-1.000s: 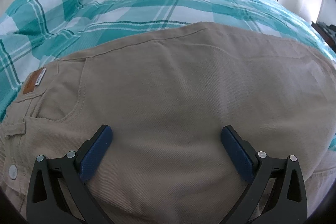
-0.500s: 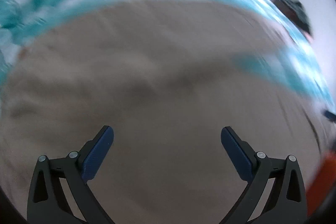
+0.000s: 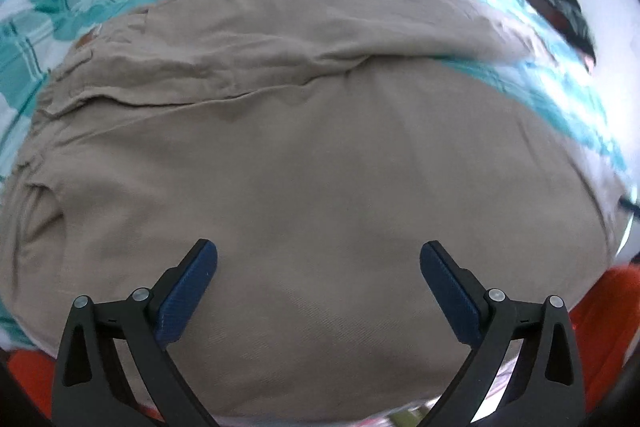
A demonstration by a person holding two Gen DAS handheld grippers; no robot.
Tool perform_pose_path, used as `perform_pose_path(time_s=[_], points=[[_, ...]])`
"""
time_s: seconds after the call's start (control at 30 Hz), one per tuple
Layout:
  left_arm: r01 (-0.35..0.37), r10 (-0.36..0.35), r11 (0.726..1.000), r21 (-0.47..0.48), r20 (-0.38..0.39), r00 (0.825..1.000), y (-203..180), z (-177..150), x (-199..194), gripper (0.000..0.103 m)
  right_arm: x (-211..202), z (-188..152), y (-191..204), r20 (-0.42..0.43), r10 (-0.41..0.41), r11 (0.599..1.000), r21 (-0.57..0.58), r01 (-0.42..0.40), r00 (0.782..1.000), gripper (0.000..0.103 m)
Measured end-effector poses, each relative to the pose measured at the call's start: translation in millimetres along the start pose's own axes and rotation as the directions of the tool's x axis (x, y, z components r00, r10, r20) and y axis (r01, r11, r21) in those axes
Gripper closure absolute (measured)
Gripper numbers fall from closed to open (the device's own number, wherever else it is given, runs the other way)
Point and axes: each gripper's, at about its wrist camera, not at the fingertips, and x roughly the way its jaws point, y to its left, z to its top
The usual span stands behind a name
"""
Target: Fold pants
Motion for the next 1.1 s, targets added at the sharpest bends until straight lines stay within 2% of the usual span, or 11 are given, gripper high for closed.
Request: perform_pose_path(time_s=[0.07, 0.13, 0.23, 0.33, 0.4, 0.5, 0.6, 0.73, 0.87, 1.0, 1.1], points=[[-0.025, 0.026, 1.0, 0.015, -0.024, 0.999, -4.6, -1.4, 11.7, 0.001, 27.7, -6.5, 31.3, -0.04, 0.112, 0.99, -0.079, -0.115, 0.993, 0.014], [-0.047, 0.049, 0.996, 0.072, -0.021, 0.999, -7.4, -6.8, 15.8, 0.001, 57.8, -12.8, 55.1, -0.089, 0.122, 0.981, -0.142, -0.134, 0.989, 0.014], [-0.041, 0.043, 0.994, 0.099, -0.016, 0.999, -2.9, -12.5, 10.4, 0.001, 80.0, -19.9, 35.6, -0.106, -0.017, 0.984, -0.176, -0.002, 0.994, 0.017], [-0.046, 0.048, 0.994, 0.1, -0.011, 0.999, 0.0, -14.2, 10.1, 0.001, 55.5, -14.7, -10.8, -0.038, -0.139, 0.989, -0.056, 0.136, 0.99, 0.016], [-0.057, 0.058, 0.994, 0.096, 0.0, 0.998, -6.0, -14.4, 14.0, 0.0, 37.0, -12.9, -2.3, 0.0, -0.222, 0.969, -0.107, 0.221, 0.975, 0.011], [-0.063, 0.063, 0.994, 0.09, 0.0, 0.998, -10.2, -13.4, 16.6, 0.0, 42.8, -11.3, 34.8, 0.003, -0.05, 0.984, -0.173, 0.05, 0.999, 0.01], [-0.054, 0.055, 0.993, 0.101, -0.005, 0.998, -10.6, -11.3, 16.8, 0.001, 75.5, -3.8, 56.4, -0.039, 0.087, 0.977, -0.191, -0.093, 0.995, 0.01], [-0.051, 0.052, 0.993, 0.11, -0.001, 0.999, -8.0, -13.6, 14.7, 0.001, 86.3, -13.0, 17.4, -0.021, -0.053, 0.983, -0.178, 0.049, 0.998, 0.014], [-0.062, 0.062, 0.992, 0.106, 0.006, 0.998, -10.0, -14.3, 17.4, 0.001, 50.4, -8.0, -8.3, 0.045, -0.214, 0.97, -0.11, 0.217, 0.976, 0.008], [-0.065, 0.065, 0.992, 0.107, 0.004, 0.998, -11.3, -13.0, 17.9, 0.001, 54.7, -0.5, 26.5, 0.042, -0.053, 0.985, -0.161, 0.059, 0.998, 0.005], [-0.059, 0.06, 0.992, 0.114, -0.005, 0.998, -11.3, -11.6, 16.9, 0.001, 80.2, 3.6, 17.7, -0.007, 0.052, 0.994, -0.099, -0.053, 0.999, 0.005]])
